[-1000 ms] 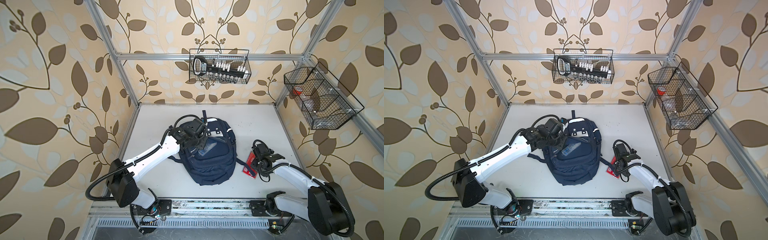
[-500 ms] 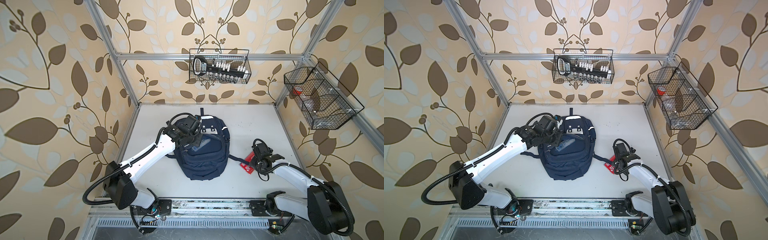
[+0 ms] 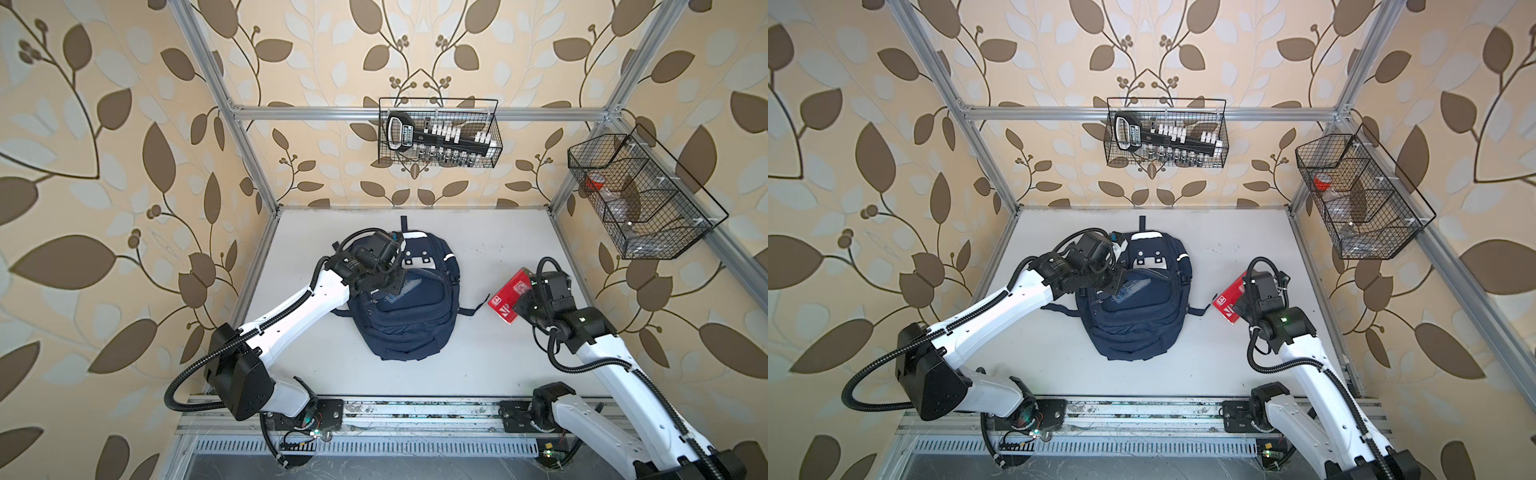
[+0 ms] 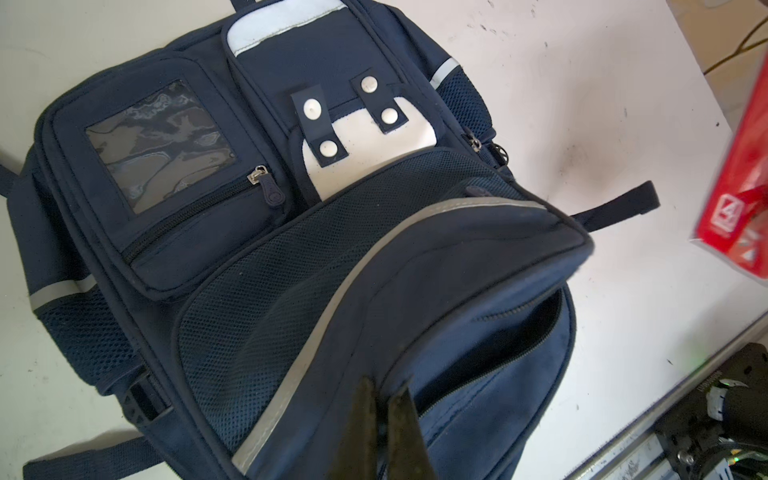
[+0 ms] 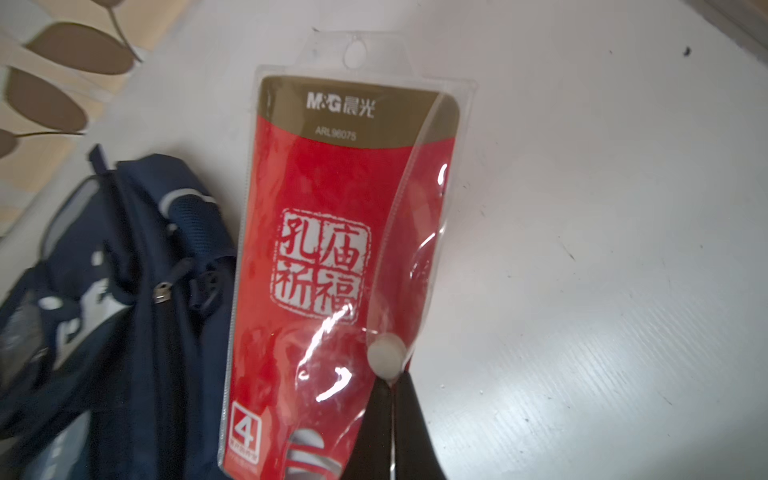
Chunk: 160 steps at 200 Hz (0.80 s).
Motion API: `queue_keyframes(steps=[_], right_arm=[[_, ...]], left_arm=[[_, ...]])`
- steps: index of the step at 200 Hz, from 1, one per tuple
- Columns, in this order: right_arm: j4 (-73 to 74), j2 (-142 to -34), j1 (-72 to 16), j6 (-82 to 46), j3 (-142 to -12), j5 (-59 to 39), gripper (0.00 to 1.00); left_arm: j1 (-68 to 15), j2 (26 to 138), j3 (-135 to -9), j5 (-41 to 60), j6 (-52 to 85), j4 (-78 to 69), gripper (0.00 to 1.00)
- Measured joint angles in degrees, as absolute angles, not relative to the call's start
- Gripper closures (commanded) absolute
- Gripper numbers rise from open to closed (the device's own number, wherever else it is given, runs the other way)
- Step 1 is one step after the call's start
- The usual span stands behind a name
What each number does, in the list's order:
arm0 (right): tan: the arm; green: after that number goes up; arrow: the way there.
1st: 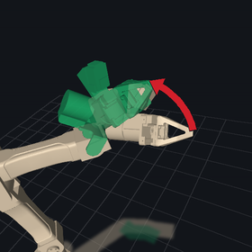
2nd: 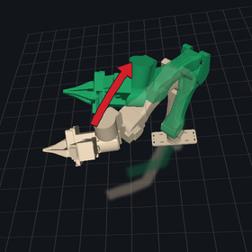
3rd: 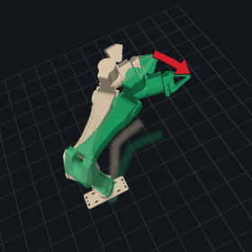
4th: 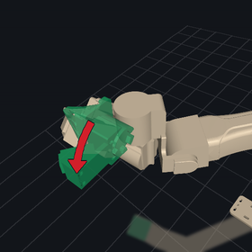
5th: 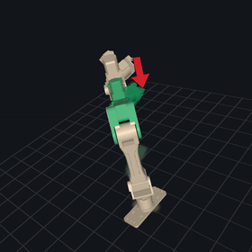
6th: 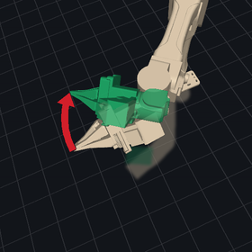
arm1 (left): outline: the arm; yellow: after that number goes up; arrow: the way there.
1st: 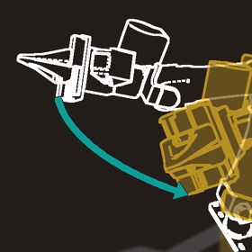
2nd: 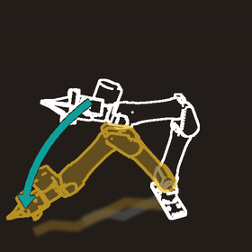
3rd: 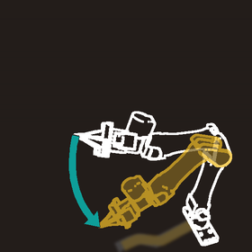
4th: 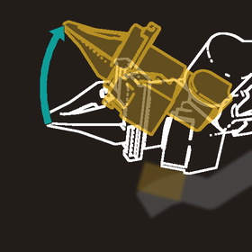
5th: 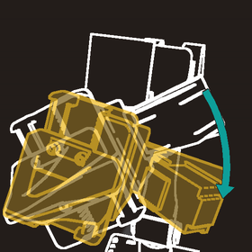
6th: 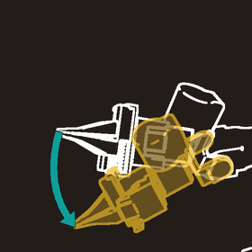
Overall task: Pack the student bag
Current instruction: 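Lift the red M&G pack toward the pocket held open by the left gripper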
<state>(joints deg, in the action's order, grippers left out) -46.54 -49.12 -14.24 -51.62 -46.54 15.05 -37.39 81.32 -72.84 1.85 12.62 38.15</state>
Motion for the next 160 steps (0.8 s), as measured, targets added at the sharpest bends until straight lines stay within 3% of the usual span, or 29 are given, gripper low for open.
queue_keyframes(steps=[37, 102, 160], right_arm=[[-45.71, -47.09, -25.96, -51.66, -49.41, 13.32, 1.0], [-41.21, -53.54, -56.16, -55.11, -55.4, 17.89, 1.0], [-38.57, -59.51, -65.84, -59.72, -55.44, 17.19, 1.0]], left_arm=[[-37.39, 81.32, -72.73, 2.9, 12.67, 37.85, 1.0], [-37.04, 81.25, -71.79, 4.19, 13.13, 36.56, 1.0], [-37.01, 80.97, -71.22, 4.4, 13.13, 35.77, 1.0]])
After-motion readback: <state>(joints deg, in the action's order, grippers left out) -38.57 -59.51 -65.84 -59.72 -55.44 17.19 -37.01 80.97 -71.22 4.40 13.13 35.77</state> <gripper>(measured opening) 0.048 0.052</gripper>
